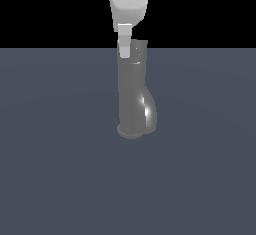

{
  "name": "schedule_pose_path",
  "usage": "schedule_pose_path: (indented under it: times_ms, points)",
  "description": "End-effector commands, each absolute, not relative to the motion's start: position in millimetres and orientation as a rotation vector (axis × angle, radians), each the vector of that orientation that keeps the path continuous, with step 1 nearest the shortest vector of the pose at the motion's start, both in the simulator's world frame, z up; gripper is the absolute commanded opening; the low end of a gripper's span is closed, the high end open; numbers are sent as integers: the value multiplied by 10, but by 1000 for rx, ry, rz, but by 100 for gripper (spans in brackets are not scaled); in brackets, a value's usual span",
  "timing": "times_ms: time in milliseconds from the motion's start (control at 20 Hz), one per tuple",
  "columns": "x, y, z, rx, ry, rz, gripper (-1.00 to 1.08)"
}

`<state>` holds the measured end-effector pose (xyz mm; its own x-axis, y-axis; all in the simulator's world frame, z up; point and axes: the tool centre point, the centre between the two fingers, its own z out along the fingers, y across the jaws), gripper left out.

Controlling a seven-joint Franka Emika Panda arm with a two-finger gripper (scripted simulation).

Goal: Turn on the faucet by rotating a designated handle.

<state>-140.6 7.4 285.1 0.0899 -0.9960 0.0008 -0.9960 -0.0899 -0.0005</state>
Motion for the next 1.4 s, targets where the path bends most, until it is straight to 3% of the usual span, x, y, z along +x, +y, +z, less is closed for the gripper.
schedule_pose_path:
  times_ms: [0,650,750,1350]
  points:
    - [-1384,-126,2851,2306,-2135,2,-100]
    - [-1292,-811,2852,2301,-2139,0,-100]
    - [-1287,-637,2851,2329,-2108,1,-100]
    - [-1013,-884,2851,2320,-2118,1,-100]
